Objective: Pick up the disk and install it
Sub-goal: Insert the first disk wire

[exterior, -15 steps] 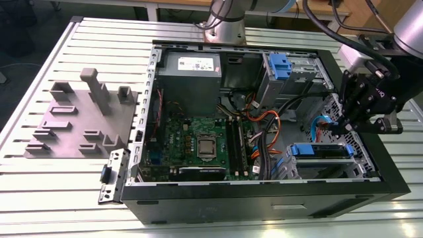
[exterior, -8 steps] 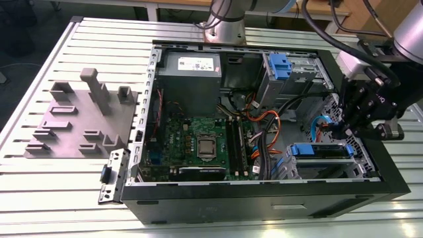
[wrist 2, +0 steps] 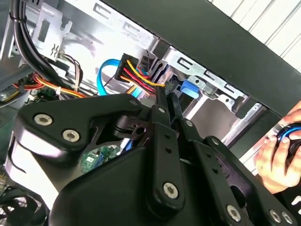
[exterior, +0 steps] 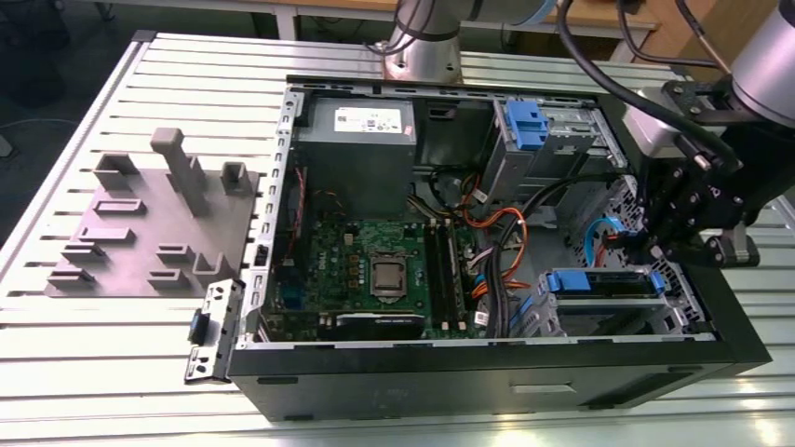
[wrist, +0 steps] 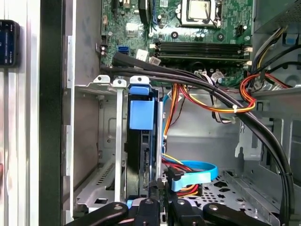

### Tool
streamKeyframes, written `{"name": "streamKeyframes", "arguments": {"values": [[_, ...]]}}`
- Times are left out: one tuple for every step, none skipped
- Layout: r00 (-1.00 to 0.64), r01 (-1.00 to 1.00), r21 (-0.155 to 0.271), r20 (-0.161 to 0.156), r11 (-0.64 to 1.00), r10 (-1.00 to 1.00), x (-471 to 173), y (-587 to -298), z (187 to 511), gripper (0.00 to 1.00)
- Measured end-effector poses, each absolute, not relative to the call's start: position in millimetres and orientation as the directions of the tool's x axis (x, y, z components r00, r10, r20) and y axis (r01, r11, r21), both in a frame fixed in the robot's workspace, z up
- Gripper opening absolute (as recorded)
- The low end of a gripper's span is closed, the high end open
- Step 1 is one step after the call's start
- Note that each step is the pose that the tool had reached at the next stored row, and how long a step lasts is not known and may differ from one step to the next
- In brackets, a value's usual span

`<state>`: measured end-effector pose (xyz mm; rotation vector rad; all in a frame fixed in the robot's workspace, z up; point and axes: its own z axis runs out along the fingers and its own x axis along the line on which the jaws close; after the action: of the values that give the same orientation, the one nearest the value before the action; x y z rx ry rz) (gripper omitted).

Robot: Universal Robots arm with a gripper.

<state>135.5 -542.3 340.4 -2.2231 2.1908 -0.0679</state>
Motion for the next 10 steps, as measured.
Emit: {"name": "streamKeyframes", "arguments": {"values": [[0.014, -0.999, -0.050, 0.017, -0.015, -1.000, 134.6, -542.9, 340.5, 0.16], [0.014, -0.998, -0.055, 0.018, -0.015, -1.000, 133.6, -543.6, 340.5, 0.16], [0.015, -0.998, -0.059, 0.017, -0.016, -1.000, 132.5, -544.4, 340.3, 0.16], [0.015, -0.998, -0.061, 0.018, -0.016, -1.000, 131.2, -545.5, 340.4, 0.16], [0.015, -0.998, -0.063, 0.018, -0.016, -1.000, 129.8, -546.8, 340.4, 0.16], [0.015, -0.998, -0.064, 0.017, -0.016, -1.000, 128.6, -548.2, 340.3, 0.16], [0.016, -0.998, -0.064, 0.018, -0.017, -1.000, 127.7, -549.4, 340.2, 0.16], [0.016, -0.998, -0.064, 0.017, -0.017, -1.000, 127.2, -549.8, 340.1, 0.16], [0.016, -0.998, -0.064, 0.017, -0.017, -1.000, 127.0, -549.8, 340.0, 0.16], [0.016, -0.998, -0.065, 0.017, -0.017, -1.000, 126.6, -549.8, 340.0, 0.16]]}}
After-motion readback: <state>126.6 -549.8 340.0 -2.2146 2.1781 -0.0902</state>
